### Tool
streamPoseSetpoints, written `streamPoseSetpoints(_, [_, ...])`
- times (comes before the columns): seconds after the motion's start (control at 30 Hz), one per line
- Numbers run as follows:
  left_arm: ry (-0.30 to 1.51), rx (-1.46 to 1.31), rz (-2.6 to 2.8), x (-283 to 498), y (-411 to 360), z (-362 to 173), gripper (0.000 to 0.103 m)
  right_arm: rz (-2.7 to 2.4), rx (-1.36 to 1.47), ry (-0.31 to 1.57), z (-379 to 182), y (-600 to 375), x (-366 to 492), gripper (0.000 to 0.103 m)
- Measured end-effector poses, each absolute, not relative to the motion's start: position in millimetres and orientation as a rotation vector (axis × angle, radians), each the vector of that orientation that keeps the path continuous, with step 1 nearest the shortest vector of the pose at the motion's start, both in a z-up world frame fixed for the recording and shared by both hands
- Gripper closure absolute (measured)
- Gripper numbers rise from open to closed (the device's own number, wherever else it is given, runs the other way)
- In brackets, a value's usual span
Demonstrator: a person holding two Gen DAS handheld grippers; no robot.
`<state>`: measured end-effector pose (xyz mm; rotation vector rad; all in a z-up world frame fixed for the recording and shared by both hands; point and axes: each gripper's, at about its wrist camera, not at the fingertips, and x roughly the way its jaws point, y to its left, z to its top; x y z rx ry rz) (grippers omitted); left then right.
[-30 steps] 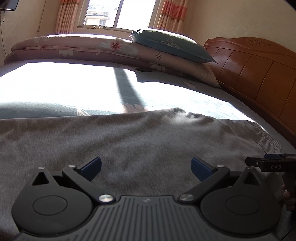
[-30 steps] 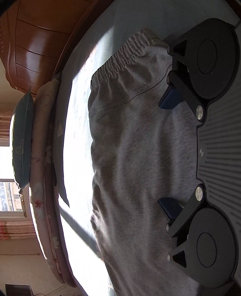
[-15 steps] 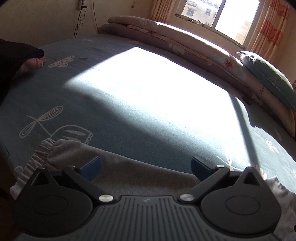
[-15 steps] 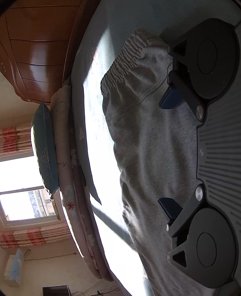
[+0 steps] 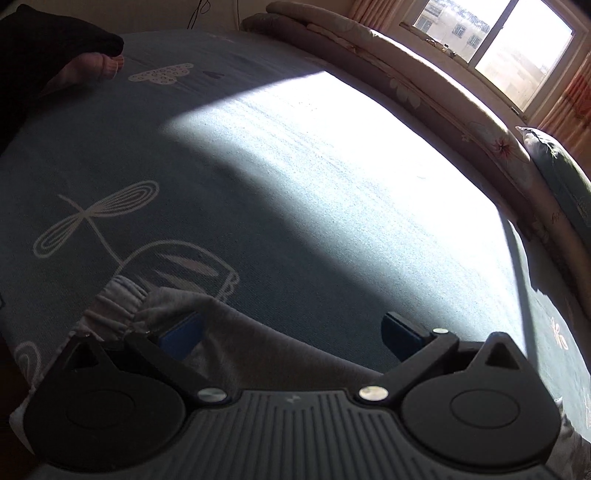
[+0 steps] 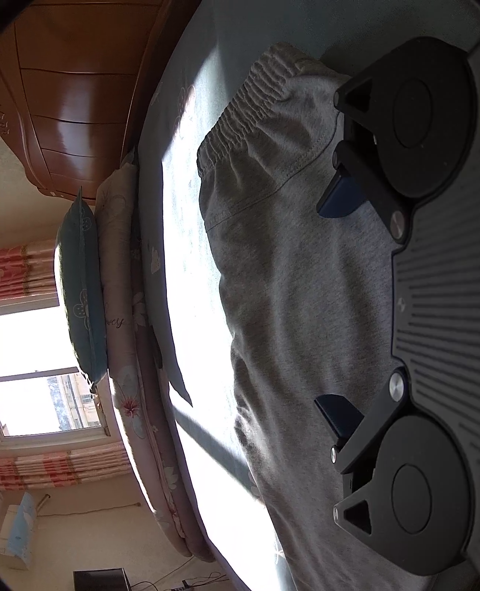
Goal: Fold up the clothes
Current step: 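Withdraw both open grippers from the folded pants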
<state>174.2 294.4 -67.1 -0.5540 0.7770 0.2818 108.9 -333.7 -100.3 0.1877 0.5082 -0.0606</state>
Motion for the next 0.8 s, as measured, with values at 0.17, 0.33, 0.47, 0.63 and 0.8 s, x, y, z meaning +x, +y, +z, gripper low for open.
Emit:
streamPoseSetpoints(0.17, [0.827,-0.642,0.141,138,288,-68,0.001,-0.045,0.241,0.501,-98,-341,106,0.0])
streamPoseSetpoints(0.33, [0.883,-0.616,0.212,124,291,-90,0.001,-0.037,0.298,0.497,-97,-348,104,0.0])
streamPoseSetpoints(0.47, [0.881,-0.638,0.304,117,293,-75,0.001,-0.036,0.354,0.495,-96,-356,102,0.0])
streamPoseSetpoints(0.63, [0.841,-0.607,0.151,121,264,-57,0.001,-0.034,0.382,0.492,-97,-361,100,0.0])
streamPoseSetpoints(0.8, [0.861,-0.63,0.161,140,245,-78,0.001,-0.035,0.356,0.498,-96,-358,101,0.0])
